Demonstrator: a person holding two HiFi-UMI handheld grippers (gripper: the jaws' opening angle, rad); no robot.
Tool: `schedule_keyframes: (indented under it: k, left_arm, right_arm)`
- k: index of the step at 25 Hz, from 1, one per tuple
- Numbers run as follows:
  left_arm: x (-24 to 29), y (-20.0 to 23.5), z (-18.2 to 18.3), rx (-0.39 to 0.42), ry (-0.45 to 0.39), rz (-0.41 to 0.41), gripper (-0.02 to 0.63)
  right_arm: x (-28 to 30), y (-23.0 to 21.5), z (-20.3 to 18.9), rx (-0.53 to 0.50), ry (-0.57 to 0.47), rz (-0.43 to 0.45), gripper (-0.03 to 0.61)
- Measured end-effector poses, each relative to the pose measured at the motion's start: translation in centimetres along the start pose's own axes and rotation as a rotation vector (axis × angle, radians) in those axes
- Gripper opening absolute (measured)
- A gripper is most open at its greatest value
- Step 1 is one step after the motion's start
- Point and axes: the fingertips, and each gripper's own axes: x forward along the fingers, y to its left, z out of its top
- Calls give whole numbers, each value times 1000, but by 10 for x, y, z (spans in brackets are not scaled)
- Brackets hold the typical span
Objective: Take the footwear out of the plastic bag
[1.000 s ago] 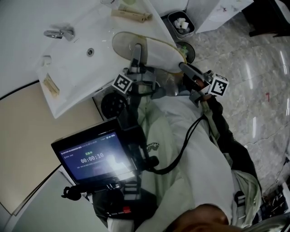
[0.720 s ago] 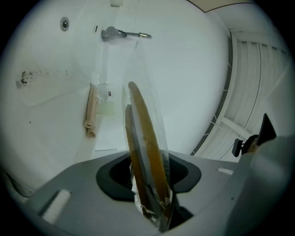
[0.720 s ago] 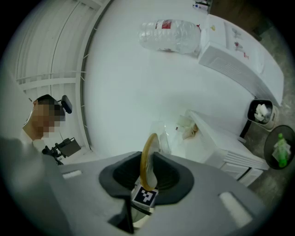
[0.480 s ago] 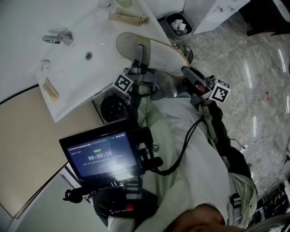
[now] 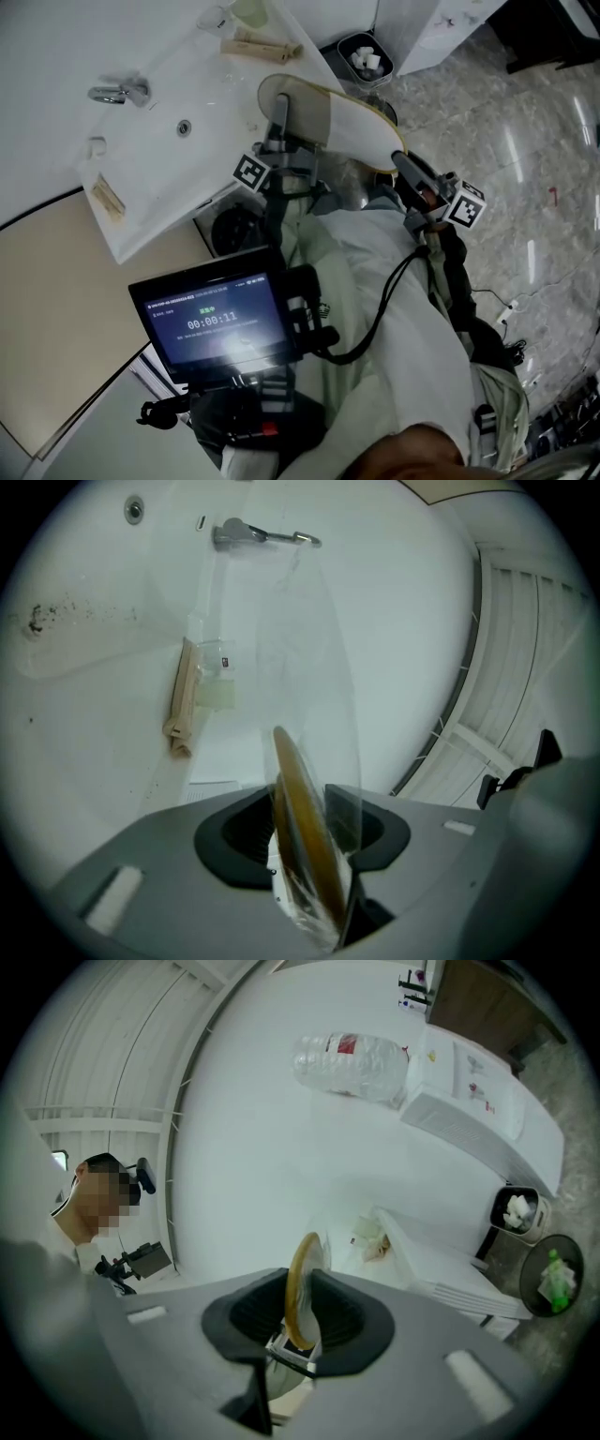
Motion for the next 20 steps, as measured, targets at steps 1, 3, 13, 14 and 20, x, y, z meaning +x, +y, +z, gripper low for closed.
schedule_keyframes:
  k: [1, 3, 13, 14, 20]
  left_arm:
    - [0, 3, 5, -12, -15, 3, 166]
    - [1, 10, 13, -33, -30, 9, 134]
    - [14, 74, 33, -77, 35, 95, 12]
    - [14, 80, 33, -79, 70, 107, 12]
    - [19, 110, 31, -49, 262, 215, 8]
  right_arm:
    - [-4, 1, 2, -2, -10, -5, 78]
    - [-15, -1, 6, -3, -26, -17, 78]
    - [-54, -8, 12, 5, -108, -40, 80]
    - [-60, -7, 11, 8, -118, -44, 80]
    - [-97, 6, -5, -1, -128, -103, 80]
